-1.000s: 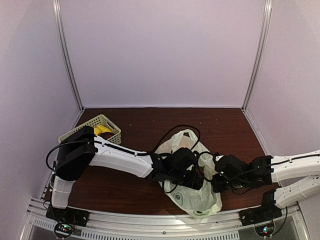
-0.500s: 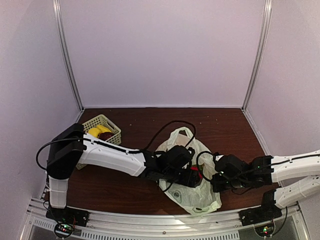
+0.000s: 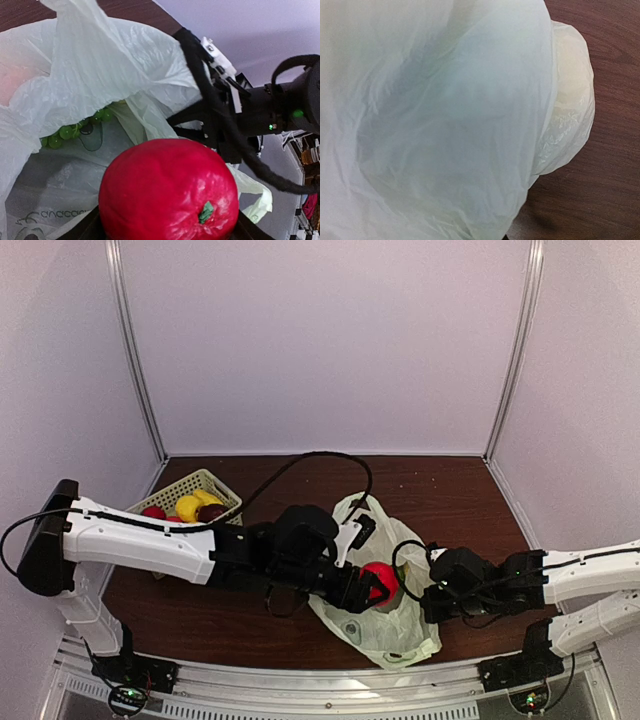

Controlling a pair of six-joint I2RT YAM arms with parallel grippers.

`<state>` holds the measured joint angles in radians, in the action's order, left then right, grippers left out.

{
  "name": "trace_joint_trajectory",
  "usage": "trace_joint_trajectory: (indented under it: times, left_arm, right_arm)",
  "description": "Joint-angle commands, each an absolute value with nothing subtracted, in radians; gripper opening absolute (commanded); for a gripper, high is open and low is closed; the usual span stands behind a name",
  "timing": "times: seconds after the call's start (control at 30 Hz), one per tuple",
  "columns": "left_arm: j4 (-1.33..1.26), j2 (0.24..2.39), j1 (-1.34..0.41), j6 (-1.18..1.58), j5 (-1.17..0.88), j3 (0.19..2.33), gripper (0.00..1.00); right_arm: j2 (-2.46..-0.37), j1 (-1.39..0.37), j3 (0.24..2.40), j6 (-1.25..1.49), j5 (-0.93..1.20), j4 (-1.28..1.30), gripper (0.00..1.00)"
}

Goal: Untie the knot of the plastic bag and take out the fruit
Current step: Pick up the fake fruit from the takeout bag, then place the fake fruit in the bin.

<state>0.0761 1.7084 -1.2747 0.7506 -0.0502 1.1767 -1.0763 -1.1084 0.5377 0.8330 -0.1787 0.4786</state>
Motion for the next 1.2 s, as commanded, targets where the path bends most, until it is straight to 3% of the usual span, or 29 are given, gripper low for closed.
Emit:
trace_joint_trajectory:
  times: [0.0, 0.3, 0.6, 0.83, 1.17]
  left_arm:
    - [0.057, 1.571, -1.285, 0.700, -0.128, 1.137, 0.67]
    - [0.364, 1.376, -1.119, 0.678, -0.043, 1.150, 0.64]
    - [0.526, 1.186, -0.610, 0.591, -0.064, 1.088, 0.61]
    - [0.545, 1.198, -0.272, 0.508, 0.037, 1.024, 0.61]
    - [0.470, 1.358, -0.159, 0.464, 0.206, 1.025, 0.64]
  right_arm:
    - [-1.062, -1.106, 0.561, 0.823, -0.186, 0.482, 0.00]
    - [-1.059, -1.106, 0.563, 0.820, -0.188, 0.491, 0.00]
    - [-1.050, -1.106, 0.573, 0.815, -0.201, 0.494, 0.00]
    - [-1.054, -1.106, 0.582, 0.810, -0.202, 0.485, 0.00]
    - [-1.036, -1.107, 0.593, 0.811, -0.214, 0.509, 0.00]
